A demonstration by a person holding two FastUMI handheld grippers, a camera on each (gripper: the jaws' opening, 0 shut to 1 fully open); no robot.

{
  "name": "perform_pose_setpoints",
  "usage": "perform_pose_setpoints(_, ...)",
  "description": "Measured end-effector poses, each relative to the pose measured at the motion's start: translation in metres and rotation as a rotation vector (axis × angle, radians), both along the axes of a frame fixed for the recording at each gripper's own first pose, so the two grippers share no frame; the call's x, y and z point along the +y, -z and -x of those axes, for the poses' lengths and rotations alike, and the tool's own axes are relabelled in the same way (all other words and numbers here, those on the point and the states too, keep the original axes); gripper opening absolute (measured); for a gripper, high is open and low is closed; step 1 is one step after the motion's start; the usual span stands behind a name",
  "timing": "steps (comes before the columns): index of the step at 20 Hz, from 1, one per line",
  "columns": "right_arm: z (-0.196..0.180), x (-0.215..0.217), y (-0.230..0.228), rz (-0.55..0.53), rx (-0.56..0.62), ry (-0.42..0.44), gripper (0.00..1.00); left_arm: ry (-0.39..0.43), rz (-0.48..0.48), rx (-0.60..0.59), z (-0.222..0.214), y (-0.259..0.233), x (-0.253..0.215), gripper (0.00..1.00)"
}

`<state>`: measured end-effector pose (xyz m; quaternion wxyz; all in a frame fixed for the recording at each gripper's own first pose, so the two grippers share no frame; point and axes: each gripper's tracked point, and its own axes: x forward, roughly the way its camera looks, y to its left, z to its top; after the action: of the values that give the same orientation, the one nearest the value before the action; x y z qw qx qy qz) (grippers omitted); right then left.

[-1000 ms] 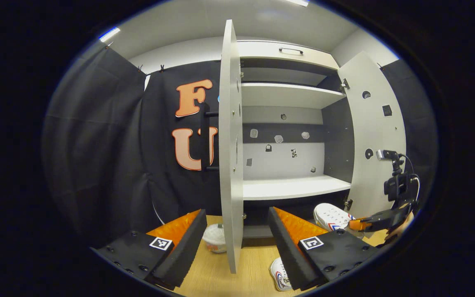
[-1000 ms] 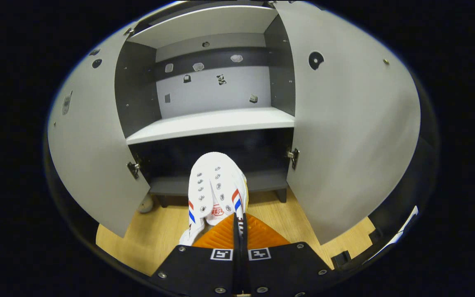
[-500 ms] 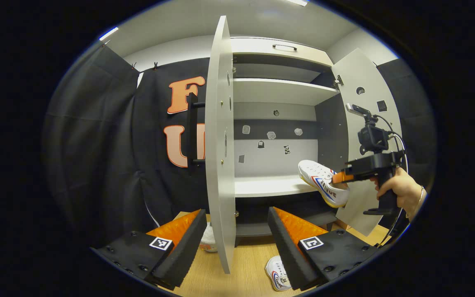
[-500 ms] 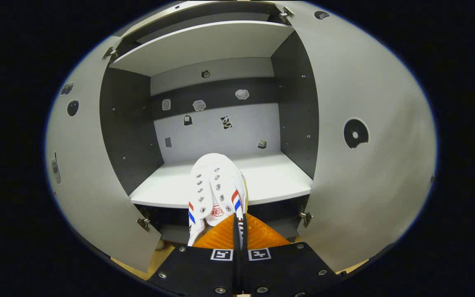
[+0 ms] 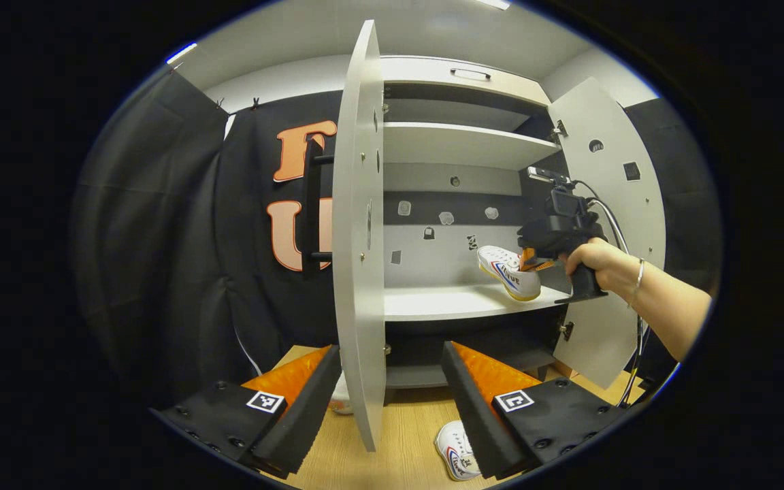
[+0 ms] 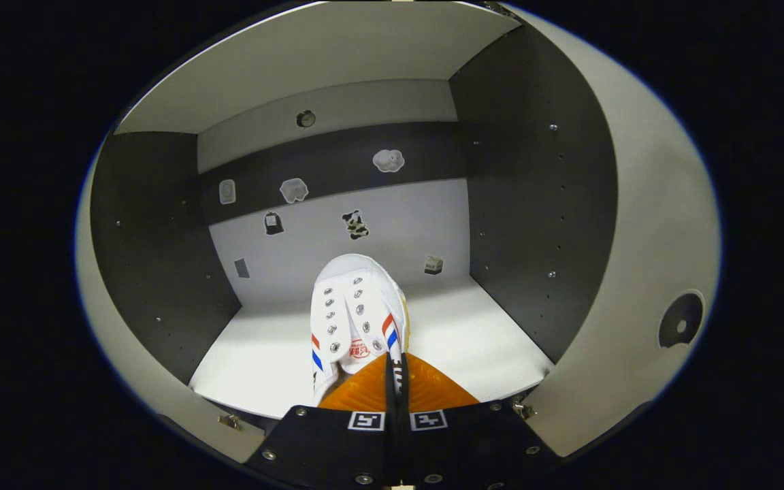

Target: Grab one shoe with the right hand and put it into the shoe cabinet, grab the other shoe with the left hand and put it into the shoe cabinet; then close the right door with the right hand and the left door with the left hand.

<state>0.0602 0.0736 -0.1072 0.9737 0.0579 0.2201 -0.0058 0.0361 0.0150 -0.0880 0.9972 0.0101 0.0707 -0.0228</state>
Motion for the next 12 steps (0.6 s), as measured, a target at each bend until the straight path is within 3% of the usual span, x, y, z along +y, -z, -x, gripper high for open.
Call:
perform_pose_setpoints(5, 0.006, 0.002, 0.011, -0.033, 0.102, 0.035, 0.0, -0.028, -0.002, 0.006, -0.007, 0.005, 0.015, 0.96)
perform_pose_setpoints(12, 0.008, -0.002, 0.015, -0.019, 0.13, 0.051, 0.02, -0.034, 0.009, 0.018, -0.013, 0.009, 0.009, 0.96)
